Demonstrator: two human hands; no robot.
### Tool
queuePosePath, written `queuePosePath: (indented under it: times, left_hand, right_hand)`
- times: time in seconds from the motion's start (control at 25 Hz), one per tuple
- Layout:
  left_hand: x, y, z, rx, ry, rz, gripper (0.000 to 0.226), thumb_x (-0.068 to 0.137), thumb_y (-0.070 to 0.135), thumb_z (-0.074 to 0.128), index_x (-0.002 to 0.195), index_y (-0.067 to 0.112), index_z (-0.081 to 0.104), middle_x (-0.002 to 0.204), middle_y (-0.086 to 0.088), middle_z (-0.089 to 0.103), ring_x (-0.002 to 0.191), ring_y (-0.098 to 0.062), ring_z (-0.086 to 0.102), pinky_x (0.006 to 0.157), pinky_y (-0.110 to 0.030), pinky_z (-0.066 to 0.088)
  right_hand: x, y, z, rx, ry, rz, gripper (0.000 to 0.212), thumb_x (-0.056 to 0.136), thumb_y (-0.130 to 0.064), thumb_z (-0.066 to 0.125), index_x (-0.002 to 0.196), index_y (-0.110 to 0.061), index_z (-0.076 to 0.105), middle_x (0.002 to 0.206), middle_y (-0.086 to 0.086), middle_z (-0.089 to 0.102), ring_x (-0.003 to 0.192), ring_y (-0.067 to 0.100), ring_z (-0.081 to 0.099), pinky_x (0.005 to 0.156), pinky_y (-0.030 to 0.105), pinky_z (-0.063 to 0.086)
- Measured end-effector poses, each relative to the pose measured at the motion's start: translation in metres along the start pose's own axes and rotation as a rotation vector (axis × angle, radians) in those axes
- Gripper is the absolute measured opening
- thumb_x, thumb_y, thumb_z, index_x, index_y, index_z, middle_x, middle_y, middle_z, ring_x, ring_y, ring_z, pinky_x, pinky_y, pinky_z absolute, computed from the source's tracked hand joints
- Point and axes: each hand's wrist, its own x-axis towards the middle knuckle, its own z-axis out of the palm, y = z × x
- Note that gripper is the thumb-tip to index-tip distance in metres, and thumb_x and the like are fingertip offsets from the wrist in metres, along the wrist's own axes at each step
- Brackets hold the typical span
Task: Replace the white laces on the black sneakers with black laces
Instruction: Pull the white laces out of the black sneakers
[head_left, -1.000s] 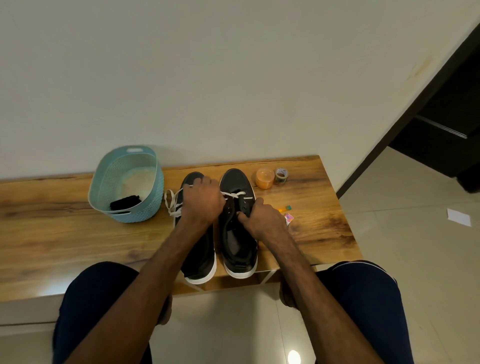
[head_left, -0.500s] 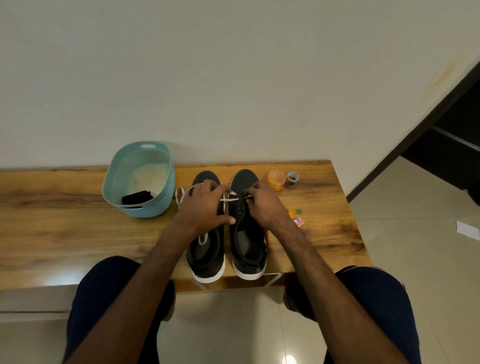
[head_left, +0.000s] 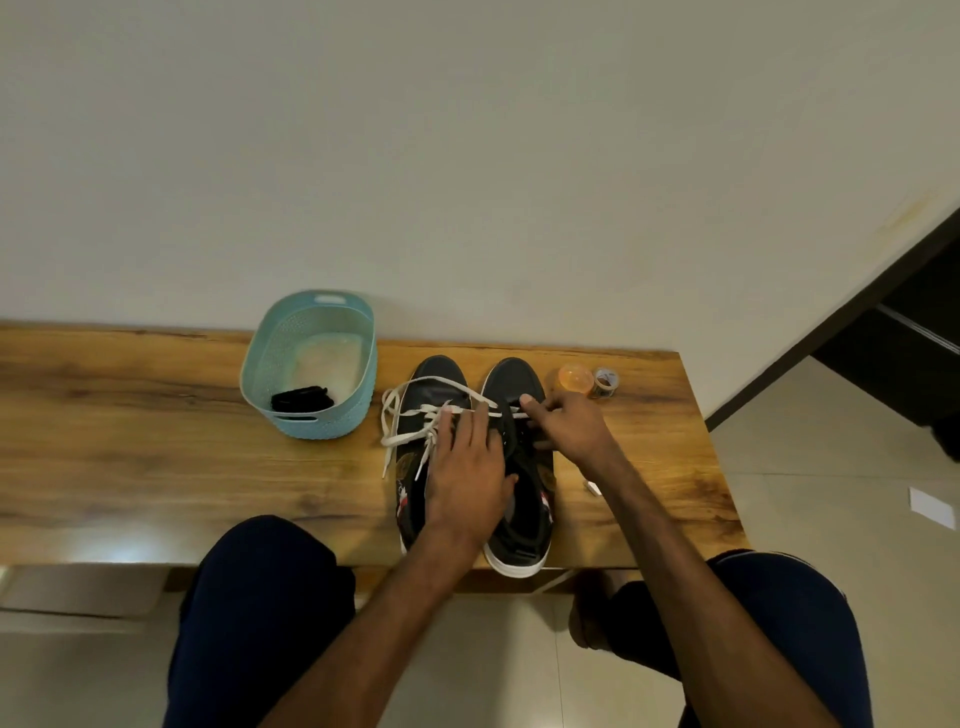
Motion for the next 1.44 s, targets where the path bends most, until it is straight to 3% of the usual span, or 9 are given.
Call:
queuePosePath:
  times: [0.08, 0.2, 0.4, 0.52, 0.64, 0.8, 0.96, 1.2, 1.44]
  left_hand:
    - [-0.012, 0.004, 0.006, -0.031, -0.013, 0.028, 0.063, 0.102, 0.046, 0.034, 0.149, 0.005, 0.031, 0.158, -0.017, 0.027, 0.146, -0.03, 0.024, 0.122, -0.047, -0.005]
    - [-0.018, 0.001, 0.008, -0.078, -0.01, 0.032, 0.063, 0.103, 0.04, 0.026, 0.154, 0.003, 0.02, 0.157, -0.016, 0.033, 0.147, -0.029, 0.025, 0.122, -0.044, -0.007]
    - [-0.016, 0.004, 0.015, -0.074, -0.029, 0.063, 0.066, 0.103, 0.036, 0.026, 0.155, 0.001, 0.006, 0.159, -0.015, 0.029, 0.149, -0.028, 0.023, 0.123, -0.048, -0.008]
    - [-0.016, 0.005, 0.015, -0.05, -0.048, 0.027, 0.066, 0.103, 0.036, 0.024, 0.155, -0.001, 0.008, 0.161, -0.017, 0.022, 0.151, -0.027, 0.018, 0.122, -0.049, -0.009]
    - [-0.017, 0.006, 0.016, -0.063, -0.045, 0.013, 0.067, 0.102, 0.039, 0.026, 0.155, -0.001, 0.012, 0.161, -0.016, 0.024, 0.151, -0.026, 0.018, 0.123, -0.049, -0.007]
    - [-0.017, 0.007, 0.016, -0.088, -0.03, 0.0, 0.065, 0.101, 0.039, 0.024, 0.155, 0.002, 0.018, 0.16, -0.014, 0.028, 0.15, -0.025, 0.021, 0.122, -0.047, -0.009]
    - [-0.017, 0.008, 0.017, -0.094, -0.023, -0.012, 0.066, 0.101, 0.038, 0.026, 0.154, 0.001, 0.018, 0.159, -0.014, 0.029, 0.15, -0.024, 0.022, 0.122, -0.046, -0.011]
    - [-0.009, 0.008, 0.012, -0.129, -0.014, -0.046, 0.067, 0.101, 0.039, 0.032, 0.155, 0.002, 0.016, 0.158, -0.011, 0.032, 0.148, -0.021, 0.024, 0.124, -0.043, -0.006]
    - [-0.006, 0.008, 0.008, -0.099, -0.05, -0.057, 0.067, 0.101, 0.038, 0.037, 0.154, 0.003, 0.018, 0.158, -0.011, 0.032, 0.147, -0.021, 0.025, 0.124, -0.044, 0.0]
  right_hand:
    - [-0.001, 0.0, -0.005, -0.262, -0.023, -0.095, 0.03, 0.093, -0.038, 0.066, 0.083, -0.01, 0.062, 0.095, 0.009, 0.067, 0.084, 0.02, 0.066, 0.073, 0.036, 0.056]
    - [-0.005, 0.0, -0.004, -0.47, -0.069, -0.256, 0.019, 0.095, -0.027, 0.065, 0.106, -0.012, 0.071, 0.113, 0.007, 0.056, 0.103, 0.019, 0.054, 0.084, 0.024, 0.038]
    - [-0.013, 0.002, 0.005, -0.539, -0.015, -0.366, 0.012, 0.093, -0.017, 0.066, 0.102, -0.011, 0.071, 0.114, 0.004, 0.056, 0.104, 0.018, 0.054, 0.089, 0.034, 0.047]
    - [-0.018, 0.0, 0.004, -0.231, -0.059, -0.298, 0.008, 0.097, -0.007, 0.057, 0.094, -0.011, 0.062, 0.103, 0.008, 0.062, 0.095, 0.02, 0.059, 0.08, 0.032, 0.044]
    - [-0.015, -0.006, -0.032, 0.15, -0.069, -0.079, 0.021, 0.103, -0.029, 0.049, 0.093, -0.014, 0.059, 0.104, 0.008, 0.069, 0.094, 0.019, 0.07, 0.077, 0.035, 0.044]
    - [-0.008, -0.003, -0.035, -0.673, 0.036, -0.277, 0.04, 0.098, -0.05, 0.053, 0.106, -0.012, 0.065, 0.102, 0.001, 0.06, 0.094, 0.021, 0.059, 0.08, 0.036, 0.048]
    - [-0.005, -0.01, 0.01, -0.698, -0.076, -0.401, 0.029, 0.099, -0.03, 0.057, 0.118, -0.01, 0.065, 0.116, 0.009, 0.058, 0.11, 0.026, 0.054, 0.088, 0.038, 0.047]
    - [-0.006, -0.011, 0.005, -0.454, -0.152, -0.21, 0.02, 0.097, -0.007, 0.057, 0.108, -0.004, 0.074, 0.112, 0.009, 0.071, 0.108, 0.024, 0.063, 0.089, 0.034, 0.05]
    - [-0.021, -0.029, -0.065, 0.437, -0.198, -0.16, 0.023, 0.098, -0.022, 0.056, 0.089, -0.017, 0.076, 0.088, -0.004, 0.072, 0.092, 0.012, 0.063, 0.077, 0.029, 0.048]
